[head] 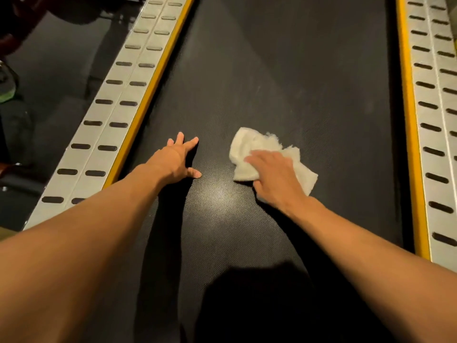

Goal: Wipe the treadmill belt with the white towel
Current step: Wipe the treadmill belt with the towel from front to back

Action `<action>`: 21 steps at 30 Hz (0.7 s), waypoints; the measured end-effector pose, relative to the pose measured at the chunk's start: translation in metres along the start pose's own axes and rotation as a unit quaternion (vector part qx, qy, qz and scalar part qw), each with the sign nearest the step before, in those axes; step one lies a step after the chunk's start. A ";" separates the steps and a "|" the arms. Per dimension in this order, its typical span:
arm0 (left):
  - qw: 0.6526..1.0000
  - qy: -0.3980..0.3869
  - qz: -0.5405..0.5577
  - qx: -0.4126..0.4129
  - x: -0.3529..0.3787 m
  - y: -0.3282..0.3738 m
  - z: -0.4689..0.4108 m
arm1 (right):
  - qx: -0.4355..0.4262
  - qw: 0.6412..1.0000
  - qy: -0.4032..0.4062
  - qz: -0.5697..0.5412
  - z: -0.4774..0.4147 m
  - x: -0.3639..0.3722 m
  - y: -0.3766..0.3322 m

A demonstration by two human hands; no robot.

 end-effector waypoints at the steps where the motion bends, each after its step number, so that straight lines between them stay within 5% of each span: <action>1: 1.000 -0.001 0.002 0.000 0.000 0.000 0.000 | -0.047 0.999 -0.016 -0.019 0.005 0.004 -0.009; 3: 1.000 0.002 0.001 0.002 0.002 -0.002 0.000 | -0.144 0.986 -0.056 -0.058 0.016 0.012 -0.027; 5: 1.000 0.011 -0.001 0.013 0.004 -0.005 0.001 | -0.161 0.980 0.001 -0.121 0.015 0.004 -0.032; 8: 0.999 0.023 0.001 0.029 0.004 -0.008 0.002 | -0.045 0.986 0.108 -0.118 -0.006 -0.019 -0.016; 12: 0.998 0.049 -0.013 0.032 0.005 -0.022 0.005 | 0.117 0.993 0.026 -0.006 -0.016 -0.006 -0.004; 18: 0.997 0.069 -0.043 -0.011 0.022 -0.058 0.024 | -0.118 0.992 -0.036 -0.002 0.013 0.025 -0.070; 21: 0.993 0.089 -0.075 -0.029 0.029 -0.078 0.037 | -0.090 0.992 0.042 -0.073 -0.014 0.005 -0.074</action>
Point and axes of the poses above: each hand's wrist, its own z-axis away from the middle knuckle, its own x-axis out of the palm, y = z × x, the point moved 1 cm from there along -z, towards the middle knuckle, and after that the axes turned 14 degrees about -y, right-handed, at the moved point
